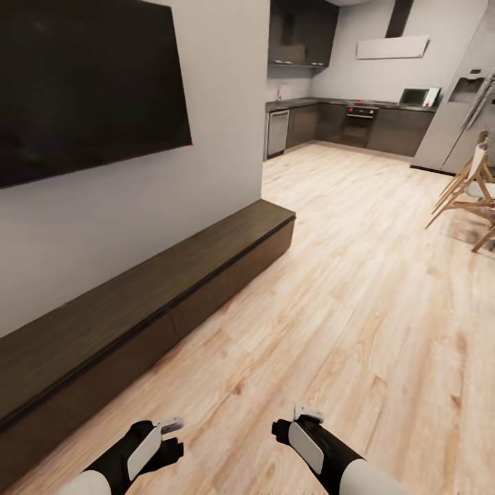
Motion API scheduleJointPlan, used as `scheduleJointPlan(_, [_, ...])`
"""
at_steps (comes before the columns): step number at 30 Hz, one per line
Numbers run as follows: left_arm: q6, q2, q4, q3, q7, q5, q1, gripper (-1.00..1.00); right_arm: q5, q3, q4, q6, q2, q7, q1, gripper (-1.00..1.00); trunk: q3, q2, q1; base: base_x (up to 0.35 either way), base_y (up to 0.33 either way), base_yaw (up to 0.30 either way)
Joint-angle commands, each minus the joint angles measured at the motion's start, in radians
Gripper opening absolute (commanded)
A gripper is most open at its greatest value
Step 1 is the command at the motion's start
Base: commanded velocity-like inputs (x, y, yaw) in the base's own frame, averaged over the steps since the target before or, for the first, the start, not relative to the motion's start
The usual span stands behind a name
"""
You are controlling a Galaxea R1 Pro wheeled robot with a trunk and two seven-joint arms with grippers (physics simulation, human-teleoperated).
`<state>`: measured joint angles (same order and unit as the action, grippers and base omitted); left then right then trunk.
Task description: Place each of the two pumpkins and all three candles from the living room inside a cabinet in the living room (use any cabinet), then make sure every cabinet is closed, and position the cauldron so it is next to a table in the living room.
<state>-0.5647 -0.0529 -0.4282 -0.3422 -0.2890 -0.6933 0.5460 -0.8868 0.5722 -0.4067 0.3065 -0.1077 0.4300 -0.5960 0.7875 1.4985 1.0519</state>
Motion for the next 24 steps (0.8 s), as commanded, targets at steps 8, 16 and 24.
scheduleJointPlan(8, [-0.002, -0.003, -0.003, -0.008, -0.01, -0.011, 0.0, 1.0, -0.006, 0.008, 0.0, 0.003, 0.0, 0.007, -0.001, 1.0, 0.006, 0.0, 0.0, 0.0, 0.0, -0.256])
scheduleJointPlan(16, [0.048, -0.005, 0.0, -0.008, -0.009, -0.016, 0.0, 1.0, -0.007, 0.008, 0.011, 0.002, 0.0, 0.006, -0.001, 1.0, 0.011, 0.0, 0.0, 0.0, 0.0, -0.256])
scheduleJointPlan(24, [0.054, -0.004, 0.018, -0.008, -0.009, -0.011, 0.0, 1.0, -0.035, 0.008, 0.012, 0.002, 0.0, 0.003, -0.001, 1.0, 0.016, 0.0, 0.0, 0.0, 0.0, -0.256])
